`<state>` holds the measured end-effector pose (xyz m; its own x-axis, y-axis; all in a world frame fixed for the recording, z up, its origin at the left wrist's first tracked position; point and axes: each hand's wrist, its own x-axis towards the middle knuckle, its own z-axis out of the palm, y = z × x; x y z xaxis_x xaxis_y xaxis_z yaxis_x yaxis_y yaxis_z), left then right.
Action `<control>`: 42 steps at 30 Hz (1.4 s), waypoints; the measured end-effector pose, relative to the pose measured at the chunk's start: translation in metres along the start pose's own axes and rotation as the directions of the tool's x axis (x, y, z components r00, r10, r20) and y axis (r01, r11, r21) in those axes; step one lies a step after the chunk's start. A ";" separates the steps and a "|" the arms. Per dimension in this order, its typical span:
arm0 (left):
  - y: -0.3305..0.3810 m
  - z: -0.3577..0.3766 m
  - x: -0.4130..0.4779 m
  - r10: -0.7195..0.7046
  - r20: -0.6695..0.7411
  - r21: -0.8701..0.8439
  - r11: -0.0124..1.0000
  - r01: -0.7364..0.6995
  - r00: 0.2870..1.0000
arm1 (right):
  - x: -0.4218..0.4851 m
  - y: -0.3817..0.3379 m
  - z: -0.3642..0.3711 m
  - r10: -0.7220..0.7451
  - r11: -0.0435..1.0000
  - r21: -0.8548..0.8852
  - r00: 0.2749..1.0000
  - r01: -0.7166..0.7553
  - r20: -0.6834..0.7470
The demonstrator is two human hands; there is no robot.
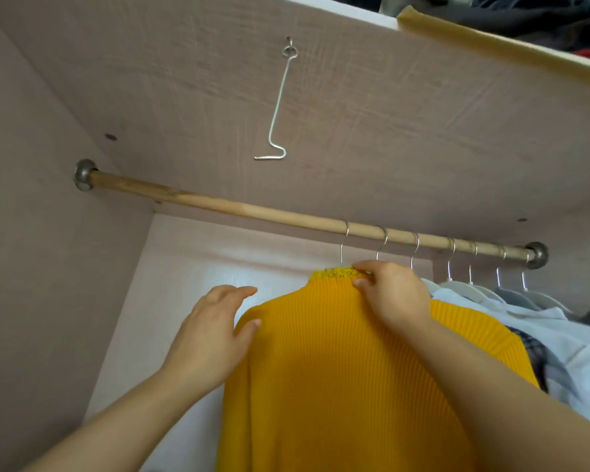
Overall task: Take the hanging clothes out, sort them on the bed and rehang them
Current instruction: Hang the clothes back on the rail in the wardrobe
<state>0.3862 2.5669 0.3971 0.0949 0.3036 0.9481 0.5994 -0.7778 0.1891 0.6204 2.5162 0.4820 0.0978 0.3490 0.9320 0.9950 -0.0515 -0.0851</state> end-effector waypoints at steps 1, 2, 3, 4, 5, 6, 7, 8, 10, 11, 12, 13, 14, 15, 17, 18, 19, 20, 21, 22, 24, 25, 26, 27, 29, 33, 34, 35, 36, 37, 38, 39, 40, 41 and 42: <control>-0.001 0.003 -0.002 -0.002 0.008 0.005 1.000 0.002 1.000 | -0.003 0.003 0.004 -0.020 1.000 -0.005 1.000 0.020 -0.011; -0.002 0.007 -0.004 -0.004 0.019 0.007 1.000 0.004 1.000 | -0.005 0.005 0.007 -0.029 1.000 -0.006 0.999 0.029 -0.025; -0.003 0.009 -0.005 -0.006 0.028 0.006 1.000 0.006 1.000 | -0.006 0.007 0.008 -0.031 1.000 0.002 0.999 0.031 -0.037; -0.003 0.012 -0.007 -0.008 0.034 0.004 1.000 0.008 0.999 | -0.008 0.008 0.008 -0.031 0.999 0.016 0.999 0.032 -0.043; -0.004 0.013 -0.009 -0.010 0.039 0.003 1.000 0.010 0.999 | -0.008 0.008 0.009 -0.034 0.999 0.026 0.999 0.035 -0.043; -0.005 0.015 -0.011 -0.010 0.044 0.001 1.000 0.010 0.999 | -0.009 0.008 0.008 -0.040 0.999 0.028 0.998 0.041 -0.040; -0.006 0.016 -0.013 -0.008 0.048 -0.001 1.000 0.008 0.999 | -0.010 0.007 0.007 -0.048 0.998 0.025 0.998 0.049 -0.037; -0.007 0.017 -0.016 -0.007 0.054 -0.002 1.000 0.007 0.998 | -0.013 0.005 0.007 -0.057 0.998 0.015 0.998 0.058 -0.035; -0.009 0.016 -0.026 -0.010 0.069 -0.004 1.000 0.010 0.998 | -0.022 0.001 0.006 -0.089 0.995 -0.049 0.995 0.087 -0.046; -0.011 0.015 -0.032 -0.014 0.074 -0.008 1.000 0.014 0.997 | -0.030 -0.002 0.006 -0.114 0.990 -0.089 0.991 0.108 -0.068; -0.014 0.014 -0.040 -0.020 0.080 -0.011 1.000 0.021 0.997 | -0.041 -0.006 0.007 -0.142 0.985 -0.112 0.985 0.131 -0.095; -0.017 0.012 -0.048 -0.030 0.090 -0.010 0.999 0.031 0.995 | -0.055 -0.011 0.010 -0.179 0.980 -0.112 0.977 0.166 -0.118; -0.021 0.010 -0.059 -0.044 0.103 -0.006 0.999 0.045 0.994 | -0.071 -0.018 0.014 -0.234 0.970 -0.095 0.963 0.223 -0.134; -0.025 0.009 -0.071 -0.065 0.122 0.001 0.998 0.066 0.990 | -0.090 -0.026 0.021 -0.298 0.954 -0.075 0.944 0.290 -0.143; -0.035 0.004 -0.100 -0.130 0.171 0.026 0.991 0.128 0.977 | -0.133 -0.043 0.040 -0.402 0.916 -0.033 0.907 0.401 -0.123; -0.041 0.001 -0.117 -0.170 0.199 0.051 0.985 0.163 0.965 | -0.157 -0.053 0.052 -0.435 0.900 -0.005 0.897 0.436 -0.082; -0.046 -0.002 -0.134 -0.212 0.229 0.087 0.977 0.197 0.950 | -0.181 -0.063 0.063 -0.460 0.887 0.031 0.888 0.460 -0.024; -0.051 -0.005 -0.153 -0.258 0.263 0.130 0.964 0.231 0.930 | -0.205 -0.073 0.073 -0.473 0.880 0.074 0.880 0.469 0.039; -0.055 -0.009 -0.173 -0.303 0.296 0.179 0.949 0.259 0.906 | -0.228 -0.083 0.082 -0.471 0.880 0.120 0.876 0.459 0.104; -0.059 -0.012 -0.193 -0.349 0.327 0.229 0.931 0.284 0.878 | -0.251 -0.092 0.091 -0.457 0.887 0.160 0.872 0.433 0.177; -0.066 -0.018 -0.236 -0.430 0.375 0.319 0.892 0.321 0.821 | -0.292 -0.109 0.108 -0.428 0.901 0.225 0.847 0.371 0.315; -0.070 -0.022 -0.258 -0.466 0.393 0.349 0.873 0.340 0.792 | -0.312 -0.116 0.115 -0.432 0.897 0.268 0.823 0.351 0.369; -0.073 -0.026 -0.281 -0.504 0.407 0.368 0.854 0.369 0.761 | -0.332 -0.123 0.122 -0.443 0.890 0.314 0.790 0.330 0.425; -0.074 -0.031 -0.304 -0.549 0.418 0.383 0.829 0.407 0.724 | -0.353 -0.129 0.128 -0.451 0.885 0.349 0.747 0.307 0.488; -0.074 -0.043 -0.351 -0.636 0.423 0.424 0.768 0.480 0.645 | -0.392 -0.140 0.136 -0.470 0.871 0.417 0.681 0.258 0.561; -0.057 -0.072 -0.441 -0.801 0.360 0.555 0.595 0.581 0.478 | -0.466 -0.161 0.136 -0.608 0.775 0.589 0.525 0.229 0.596; -0.048 -0.081 -0.463 -0.841 0.334 0.585 0.539 0.605 0.426 | -0.483 -0.165 0.135 -0.650 0.741 0.627 0.487 0.239 0.583; -0.037 -0.090 -0.483 -0.881 0.300 0.616 0.473 0.630 0.367 | -0.500 -0.169 0.131 -0.692 0.705 0.665 0.445 0.247 0.568; -0.025 -0.100 -0.502 -0.918 0.254 0.648 0.396 0.651 0.306 | -0.516 -0.174 0.127 -0.738 0.663 0.702 0.386 0.260 0.553; -0.011 -0.111 -0.520 -0.950 0.196 0.677 0.310 0.667 0.243 | -0.534 -0.179 0.122 -0.790 0.606 0.748 0.313 0.272 0.526; 0.005 -0.121 -0.538 -0.975 0.131 0.698 0.220 0.681 0.180 | -0.553 -0.183 0.118 -0.836 0.546 0.795 0.240 0.265 0.494; 0.023 -0.131 -0.555 -0.991 0.059 0.706 0.124 0.697 0.117 | -0.572 -0.188 0.113 -0.873 0.486 0.838 0.182 0.249 0.453; 0.041 -0.141 -0.571 -0.998 -0.014 0.705 0.030 0.709 0.056 | -0.591 -0.193 0.106 -0.903 0.430 0.871 0.130 0.238 0.410; 0.062 -0.152 -0.587 -0.996 -0.089 0.696 -0.060 0.715 0.003 | -0.607 -0.198 0.097 -0.929 0.370 0.899 0.079 0.236 0.362; 0.084 -0.162 -0.603 -0.986 -0.163 0.683 -0.146 0.716 -0.046 | -0.624 -0.204 0.084 -0.952 0.303 0.923 0.024 0.235 0.306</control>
<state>0.2501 2.2294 -0.1171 -0.7244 0.6632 -0.1883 0.5231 0.7067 0.4765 0.3580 2.3878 -0.1118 -0.9390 0.3440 -0.0046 0.3415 0.9306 -0.1320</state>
